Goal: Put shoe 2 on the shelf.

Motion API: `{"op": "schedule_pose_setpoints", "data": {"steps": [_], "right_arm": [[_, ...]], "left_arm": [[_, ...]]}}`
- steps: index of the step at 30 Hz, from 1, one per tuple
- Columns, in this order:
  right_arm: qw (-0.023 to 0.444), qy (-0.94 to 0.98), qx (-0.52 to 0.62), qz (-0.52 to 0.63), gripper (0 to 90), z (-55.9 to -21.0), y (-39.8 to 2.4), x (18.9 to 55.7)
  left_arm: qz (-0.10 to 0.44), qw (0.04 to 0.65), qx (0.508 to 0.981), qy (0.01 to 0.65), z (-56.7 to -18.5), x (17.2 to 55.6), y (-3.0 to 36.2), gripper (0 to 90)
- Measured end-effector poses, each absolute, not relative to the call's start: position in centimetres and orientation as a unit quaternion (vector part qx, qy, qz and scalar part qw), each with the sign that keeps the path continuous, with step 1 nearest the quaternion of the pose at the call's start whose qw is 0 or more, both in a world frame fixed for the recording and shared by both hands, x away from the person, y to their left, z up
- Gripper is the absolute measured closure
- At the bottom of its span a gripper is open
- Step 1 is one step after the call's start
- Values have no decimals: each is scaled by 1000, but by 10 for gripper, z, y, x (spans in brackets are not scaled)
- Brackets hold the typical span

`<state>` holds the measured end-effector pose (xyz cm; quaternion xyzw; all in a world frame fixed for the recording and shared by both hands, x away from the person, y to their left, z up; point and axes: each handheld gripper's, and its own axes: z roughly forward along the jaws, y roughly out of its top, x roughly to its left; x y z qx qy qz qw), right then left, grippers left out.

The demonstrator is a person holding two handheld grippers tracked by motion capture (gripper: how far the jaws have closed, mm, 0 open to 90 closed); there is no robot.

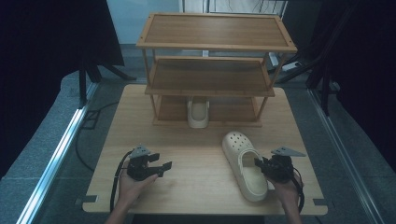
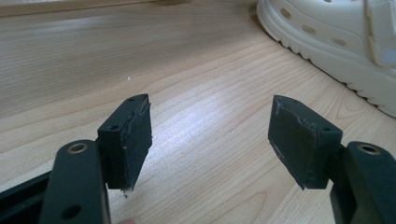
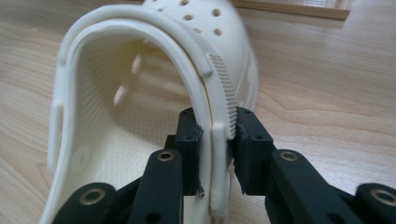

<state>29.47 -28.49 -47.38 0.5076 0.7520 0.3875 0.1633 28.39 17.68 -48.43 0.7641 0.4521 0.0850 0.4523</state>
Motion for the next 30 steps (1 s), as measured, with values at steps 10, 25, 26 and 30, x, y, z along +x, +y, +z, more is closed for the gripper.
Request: {"op": "schedule_pose_setpoints", "data": {"steps": [10,25,26,30], "right_arm": [[168,744,513,394,753,-472,-285,294],[173,720,518,428,767,-466,-292,291],[172,719,518,430,768,-466,-292,291],[175,715,515,438,767,-464,-293,290]], "left_arm": [[85,450,766,451,-485,284,176,305],[85,448,766,454,-485,284,176,306],[86,448,766,454,-485,284,176,307],[86,448,766,454,-485,284,176,307]]}}
